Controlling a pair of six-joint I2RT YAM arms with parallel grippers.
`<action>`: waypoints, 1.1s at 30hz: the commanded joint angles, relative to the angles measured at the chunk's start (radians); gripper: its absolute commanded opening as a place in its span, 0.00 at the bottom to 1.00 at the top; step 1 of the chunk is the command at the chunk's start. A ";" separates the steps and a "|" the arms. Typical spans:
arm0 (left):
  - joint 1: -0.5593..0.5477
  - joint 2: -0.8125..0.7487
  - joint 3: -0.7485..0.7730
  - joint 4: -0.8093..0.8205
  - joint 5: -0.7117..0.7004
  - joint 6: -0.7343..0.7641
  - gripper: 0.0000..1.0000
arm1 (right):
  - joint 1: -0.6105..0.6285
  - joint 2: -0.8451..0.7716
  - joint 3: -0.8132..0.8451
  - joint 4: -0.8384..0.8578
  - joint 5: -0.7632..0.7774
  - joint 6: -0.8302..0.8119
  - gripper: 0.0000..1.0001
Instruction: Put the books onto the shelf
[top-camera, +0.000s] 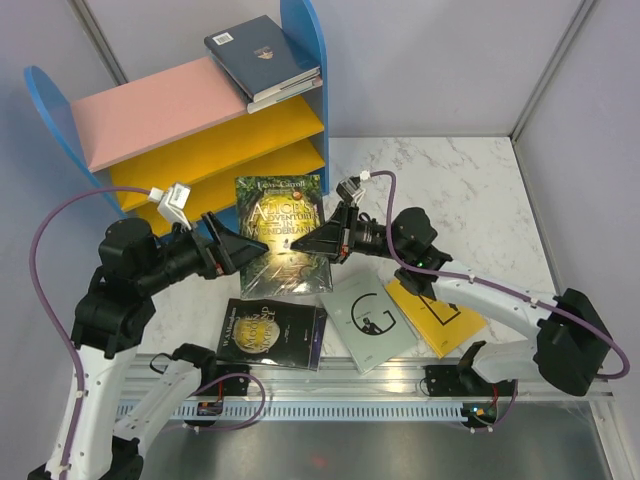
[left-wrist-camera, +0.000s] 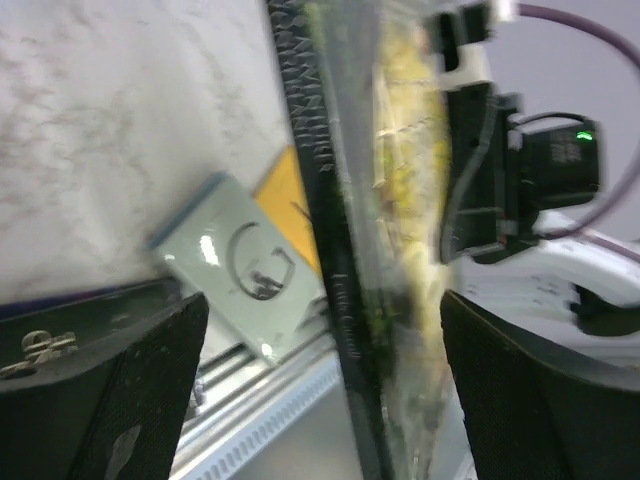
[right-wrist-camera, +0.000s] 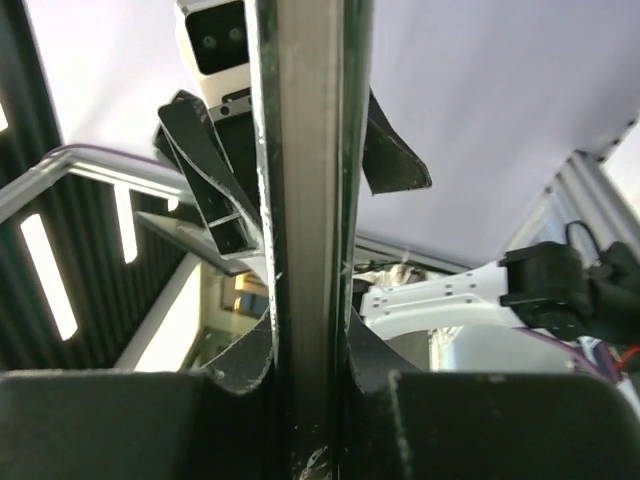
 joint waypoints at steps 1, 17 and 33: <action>0.004 -0.052 -0.102 0.301 0.240 -0.148 0.94 | 0.005 0.048 -0.004 0.383 -0.044 0.163 0.00; 0.004 -0.025 -0.069 0.419 0.143 -0.279 0.02 | 0.005 0.062 -0.030 0.319 0.020 0.171 0.93; 0.004 0.100 0.233 0.453 -0.149 -0.416 0.02 | 0.041 0.039 0.180 0.187 0.411 0.217 0.82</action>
